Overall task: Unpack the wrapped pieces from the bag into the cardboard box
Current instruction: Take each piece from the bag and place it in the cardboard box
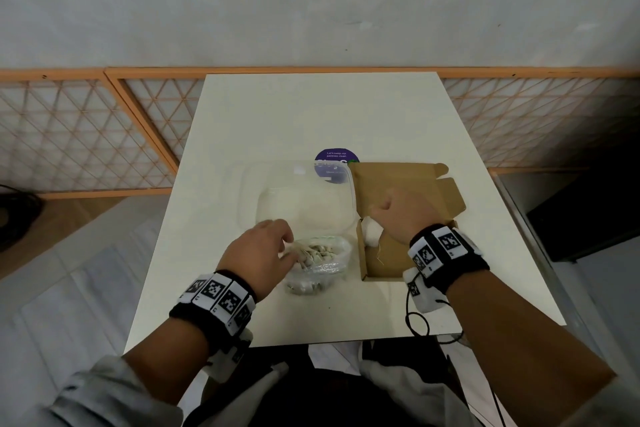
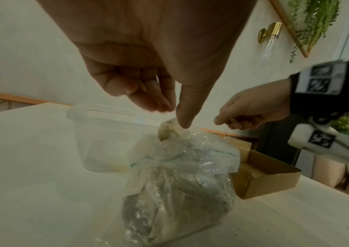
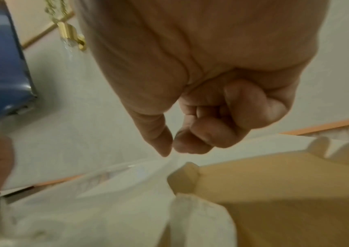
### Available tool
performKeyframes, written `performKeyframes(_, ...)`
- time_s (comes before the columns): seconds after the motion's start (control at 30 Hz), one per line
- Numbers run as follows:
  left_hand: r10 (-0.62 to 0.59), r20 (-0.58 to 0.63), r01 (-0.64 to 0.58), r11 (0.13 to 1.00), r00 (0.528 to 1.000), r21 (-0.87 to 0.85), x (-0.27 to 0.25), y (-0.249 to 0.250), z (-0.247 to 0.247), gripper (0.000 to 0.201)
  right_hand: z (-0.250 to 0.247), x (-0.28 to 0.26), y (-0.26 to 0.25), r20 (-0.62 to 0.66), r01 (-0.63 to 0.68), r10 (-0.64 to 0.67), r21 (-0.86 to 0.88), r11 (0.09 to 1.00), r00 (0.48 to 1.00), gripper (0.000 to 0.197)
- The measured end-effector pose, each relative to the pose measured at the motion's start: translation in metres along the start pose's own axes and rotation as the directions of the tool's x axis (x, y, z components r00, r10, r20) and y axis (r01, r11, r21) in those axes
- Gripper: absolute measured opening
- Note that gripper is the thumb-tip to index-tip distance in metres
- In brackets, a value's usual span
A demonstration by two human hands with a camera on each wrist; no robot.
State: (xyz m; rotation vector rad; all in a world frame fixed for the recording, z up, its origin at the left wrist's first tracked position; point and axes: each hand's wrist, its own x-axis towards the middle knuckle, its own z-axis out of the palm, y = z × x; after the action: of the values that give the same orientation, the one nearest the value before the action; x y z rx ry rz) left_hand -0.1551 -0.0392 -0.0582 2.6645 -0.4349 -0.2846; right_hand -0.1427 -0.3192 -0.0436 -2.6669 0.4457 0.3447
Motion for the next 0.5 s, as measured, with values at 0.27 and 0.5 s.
performKeyframes(0.27,-0.055,0.078,0.049,0.996,0.995,0.074,0.001,-0.007,0.009,0.029,0.031,-0.043,-0.061,0.190,0.455,-0.458,0.057,0.888,0.869,0.020)
performKeyframes(0.5,-0.023,0.027,0.024,0.999,0.999,-0.041,0.001,-0.002,0.013,0.012,0.070,-0.034,-0.073,0.153,0.458,-0.441,-0.102,0.883,0.884,0.019)
